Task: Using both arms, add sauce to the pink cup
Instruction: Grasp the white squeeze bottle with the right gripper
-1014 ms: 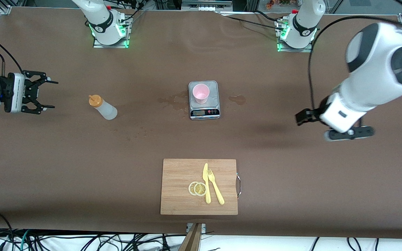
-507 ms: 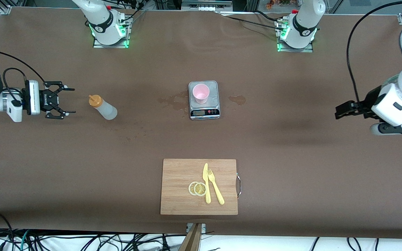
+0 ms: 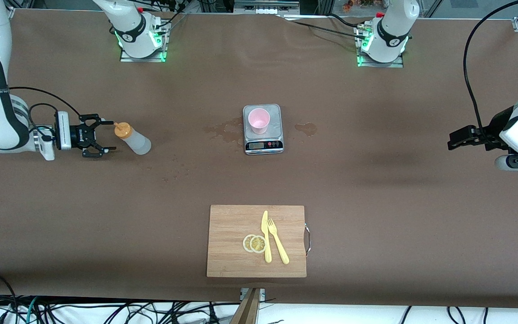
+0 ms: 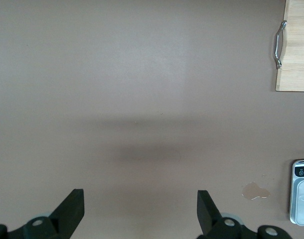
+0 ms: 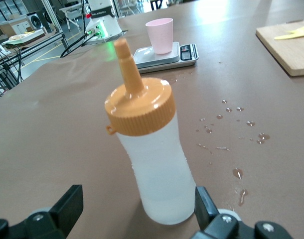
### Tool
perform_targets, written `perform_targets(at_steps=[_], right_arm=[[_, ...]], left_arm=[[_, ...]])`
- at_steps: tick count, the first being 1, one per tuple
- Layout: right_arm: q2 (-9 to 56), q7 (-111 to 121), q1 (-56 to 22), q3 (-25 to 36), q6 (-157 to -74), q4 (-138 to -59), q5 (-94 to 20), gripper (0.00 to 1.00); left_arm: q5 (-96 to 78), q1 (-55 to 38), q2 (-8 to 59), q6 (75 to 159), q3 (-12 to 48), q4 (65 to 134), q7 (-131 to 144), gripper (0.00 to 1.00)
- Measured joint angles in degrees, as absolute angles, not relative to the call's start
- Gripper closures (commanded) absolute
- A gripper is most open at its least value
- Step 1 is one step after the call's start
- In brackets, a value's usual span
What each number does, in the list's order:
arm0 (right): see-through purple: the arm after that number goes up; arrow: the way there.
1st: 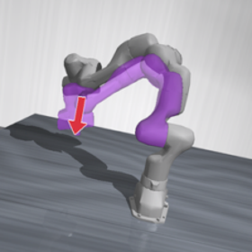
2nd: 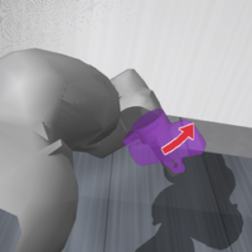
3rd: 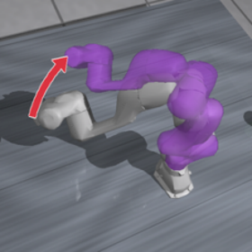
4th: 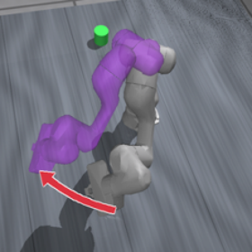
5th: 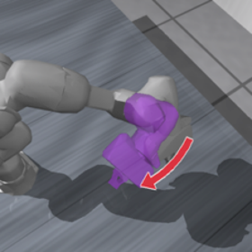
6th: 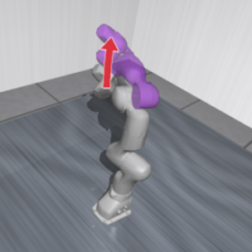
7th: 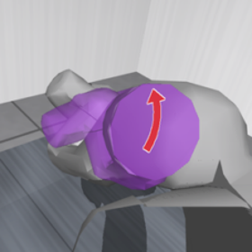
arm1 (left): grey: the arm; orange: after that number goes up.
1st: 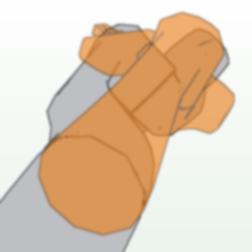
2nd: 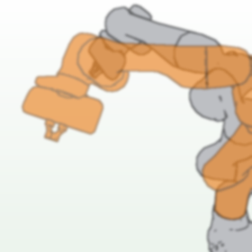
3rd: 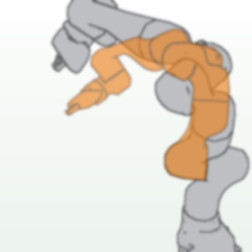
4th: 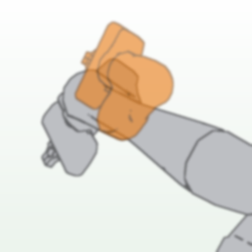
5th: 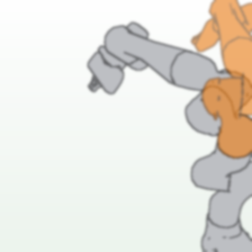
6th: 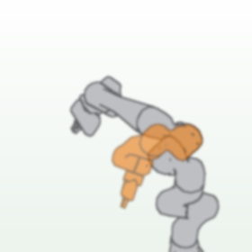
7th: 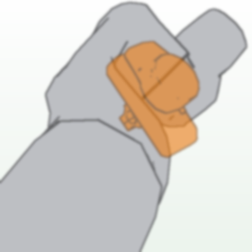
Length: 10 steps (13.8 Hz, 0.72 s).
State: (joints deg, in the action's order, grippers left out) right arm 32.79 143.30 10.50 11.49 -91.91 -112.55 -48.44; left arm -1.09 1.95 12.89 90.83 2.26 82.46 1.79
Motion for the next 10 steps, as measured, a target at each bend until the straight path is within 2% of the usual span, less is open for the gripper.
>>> perform_targets(at_steps=[10], right_arm=[[38.2,155.2,7.2,11.3,-91.9,-113.1,-58.1,0.01]], left_arm=[[-1.1,2.0,13.0,90.7,2.3,82.5,1.8,0.00]])
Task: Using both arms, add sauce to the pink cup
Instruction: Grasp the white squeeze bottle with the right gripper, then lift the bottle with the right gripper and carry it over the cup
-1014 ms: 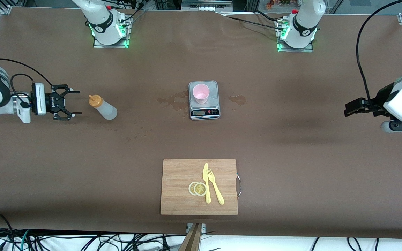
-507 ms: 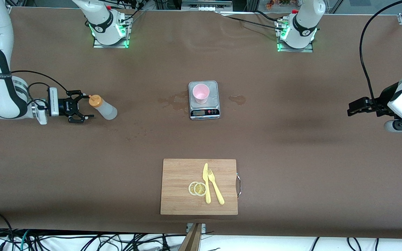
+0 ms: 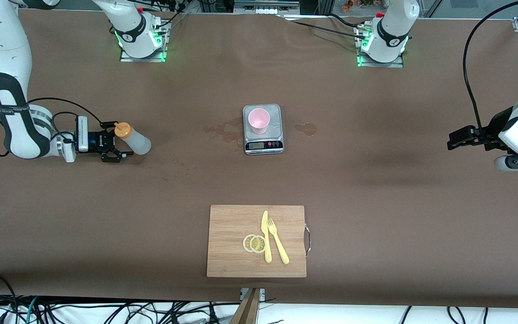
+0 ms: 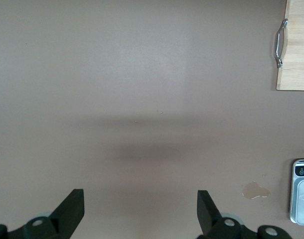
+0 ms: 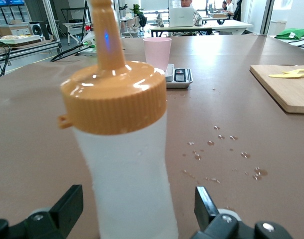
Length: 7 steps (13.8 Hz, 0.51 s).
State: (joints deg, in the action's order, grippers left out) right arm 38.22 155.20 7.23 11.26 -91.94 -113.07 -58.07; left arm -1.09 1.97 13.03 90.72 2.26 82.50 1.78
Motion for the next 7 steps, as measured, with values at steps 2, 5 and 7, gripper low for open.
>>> perform_targets(at_steps=[2,5,7], right_arm=[[38.4,155.2,6.4,11.3,-92.2,-113.1,-58.3,0.01],[38.6,155.2,5.7,11.3,-92.3,-113.1,-58.3,0.43],[38.7,155.2,5.4,11.3,-92.3,-113.1,-58.3,0.63]], left_arm=[[-1.1,2.0,13.0,90.7,2.3,82.5,1.8,0.00],[-1.1,2.0,13.0,90.7,2.3,82.5,1.8,0.00],[-1.1,2.0,13.0,90.7,2.3,82.5,1.8,0.00]])
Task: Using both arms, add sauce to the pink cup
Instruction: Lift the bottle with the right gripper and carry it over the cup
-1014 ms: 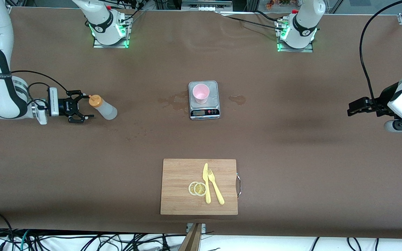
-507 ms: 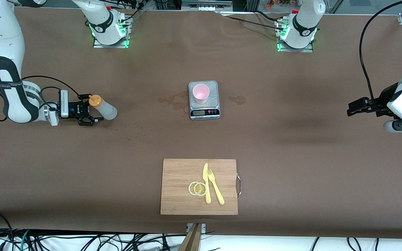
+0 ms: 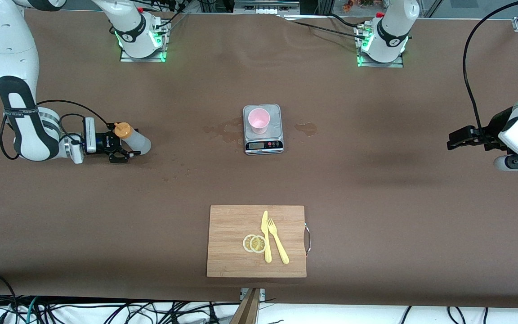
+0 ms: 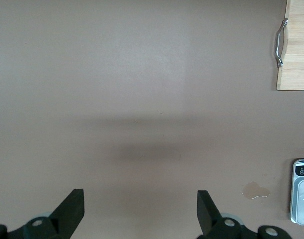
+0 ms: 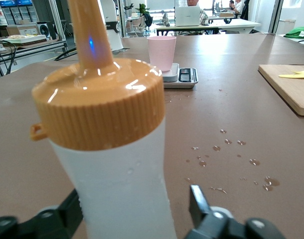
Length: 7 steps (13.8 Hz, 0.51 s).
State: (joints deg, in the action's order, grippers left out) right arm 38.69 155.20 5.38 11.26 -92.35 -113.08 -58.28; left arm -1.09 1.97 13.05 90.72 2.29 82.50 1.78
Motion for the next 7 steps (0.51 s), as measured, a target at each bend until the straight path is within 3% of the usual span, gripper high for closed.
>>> perform_targets(at_steps=[1,3,7], right_arm=[[38.7,155.2,5.2,11.3,-92.4,-113.1,-58.3,0.72],[38.7,155.1,5.1,11.3,-92.4,-113.0,-58.4,0.80],[37.9,153.0,2.9,11.3,-93.5,-112.4,-58.7,0.82]], left_arm=[[-1.1,2.0,13.0,90.7,2.3,82.5,1.8,0.00],[-1.1,2.0,13.1,90.7,2.3,82.5,1.8,0.00],[-1.1,2.0,13.1,90.7,2.3,82.5,1.8,0.00]])
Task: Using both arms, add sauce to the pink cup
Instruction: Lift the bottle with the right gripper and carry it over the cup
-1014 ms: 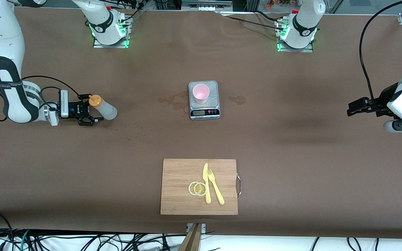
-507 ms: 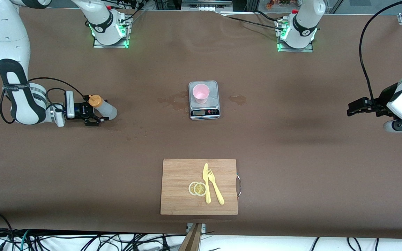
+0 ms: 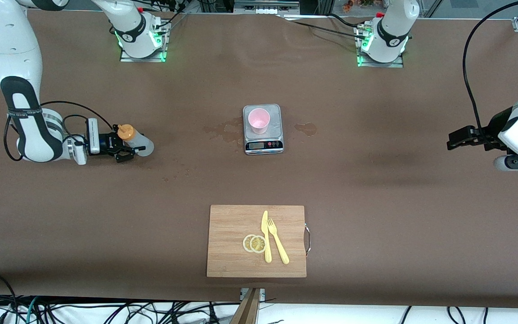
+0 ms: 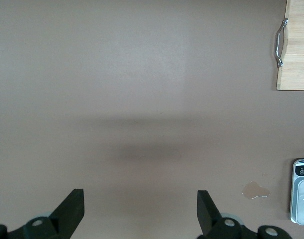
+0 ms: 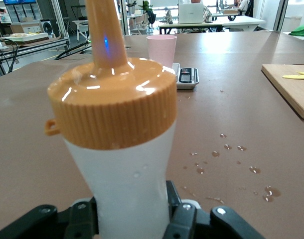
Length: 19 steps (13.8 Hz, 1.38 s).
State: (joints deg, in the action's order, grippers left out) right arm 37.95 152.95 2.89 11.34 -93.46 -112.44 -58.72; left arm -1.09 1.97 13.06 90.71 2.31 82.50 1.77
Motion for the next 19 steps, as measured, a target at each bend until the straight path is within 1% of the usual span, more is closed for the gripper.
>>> perform_targets(at_steps=[6,9,13,16,19], right_arm=[[29.9,139.3,-9.0,13.6,-104.8,-111.6,-58.6,0.82],[26.9,131.0,-15.8,14.8,-111.0,-111.4,-55.7,0.82],[24.3,114.3,-26.3,18.2,-114.9,-108.6,-43.7,0.82],[23.3,99.1,-36.4,22.2,-115.5,-105.2,-32.4,0.82],[23.1,84.2,-45.3,24.2,-115.5,-102.3,-21.3,0.82]], left_arm=[[-1.1,2.0,13.1,90.7,2.3,82.5,1.8,0.00],[-1.1,2.0,13.1,90.7,2.3,82.5,1.8,0.00],[-1.1,2.0,13.1,90.7,2.3,82.5,1.8,0.00],[-1.1,2.0,13.1,90.7,2.3,82.5,1.8,0.00],[-1.1,2.0,13.1,90.7,2.3,82.5,1.7,0.00]])
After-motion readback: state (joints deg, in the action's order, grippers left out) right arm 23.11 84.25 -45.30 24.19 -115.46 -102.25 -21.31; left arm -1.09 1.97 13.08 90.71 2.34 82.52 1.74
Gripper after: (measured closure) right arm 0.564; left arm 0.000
